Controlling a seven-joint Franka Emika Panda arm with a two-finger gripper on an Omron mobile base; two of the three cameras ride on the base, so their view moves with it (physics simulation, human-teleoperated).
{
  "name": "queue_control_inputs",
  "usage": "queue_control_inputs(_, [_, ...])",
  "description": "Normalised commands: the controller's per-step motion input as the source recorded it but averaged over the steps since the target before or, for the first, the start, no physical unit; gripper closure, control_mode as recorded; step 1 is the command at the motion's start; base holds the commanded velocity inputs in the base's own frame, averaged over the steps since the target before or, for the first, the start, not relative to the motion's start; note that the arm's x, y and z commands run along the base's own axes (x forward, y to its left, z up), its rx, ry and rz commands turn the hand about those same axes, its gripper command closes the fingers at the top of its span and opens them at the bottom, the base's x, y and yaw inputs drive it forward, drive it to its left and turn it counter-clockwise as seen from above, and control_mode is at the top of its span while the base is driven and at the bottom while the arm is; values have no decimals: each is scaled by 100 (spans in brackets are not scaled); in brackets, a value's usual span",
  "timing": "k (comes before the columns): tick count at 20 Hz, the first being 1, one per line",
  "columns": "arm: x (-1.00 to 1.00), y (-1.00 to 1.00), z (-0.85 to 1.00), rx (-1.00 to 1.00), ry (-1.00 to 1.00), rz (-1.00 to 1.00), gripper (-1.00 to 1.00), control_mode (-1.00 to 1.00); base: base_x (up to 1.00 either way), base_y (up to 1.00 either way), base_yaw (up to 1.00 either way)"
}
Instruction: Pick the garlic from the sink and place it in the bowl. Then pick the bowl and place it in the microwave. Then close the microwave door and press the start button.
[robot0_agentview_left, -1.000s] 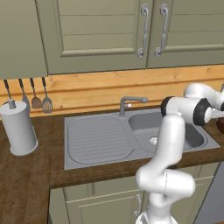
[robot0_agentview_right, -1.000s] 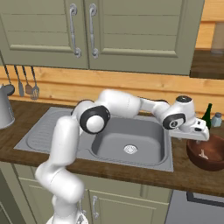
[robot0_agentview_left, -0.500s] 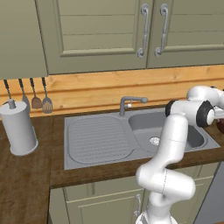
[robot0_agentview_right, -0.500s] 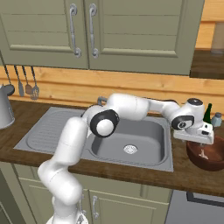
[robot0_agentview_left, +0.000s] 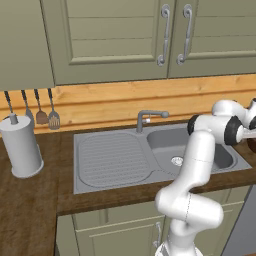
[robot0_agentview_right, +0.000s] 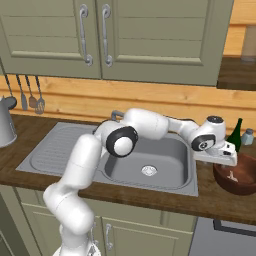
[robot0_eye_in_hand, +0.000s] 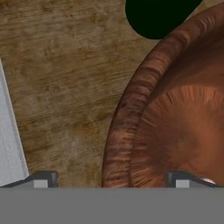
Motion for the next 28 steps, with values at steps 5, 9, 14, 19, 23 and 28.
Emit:
queue_control_inputs(5, [-7, 0, -12, 0, 1, 0, 100, -100, 0, 0, 0])
queue_control_inputs(9, [-3, 0, 0, 0, 2, 0, 100, -100, 0, 0, 0])
queue_control_inputs(14, [-6, 0, 0, 0, 1, 0, 100, -100, 0, 0, 0])
queue_control_inputs(19, [-56, 43, 35, -10, -7, 24, 100, -100, 0, 0, 0])
queue_control_inputs(23, [-57, 63, 56, -19, 0, 47, 100, -100, 0, 0, 0])
queue_control_inputs(28, [-77, 73, 71, -13, 0, 45, 100, -100, 0, 0, 0])
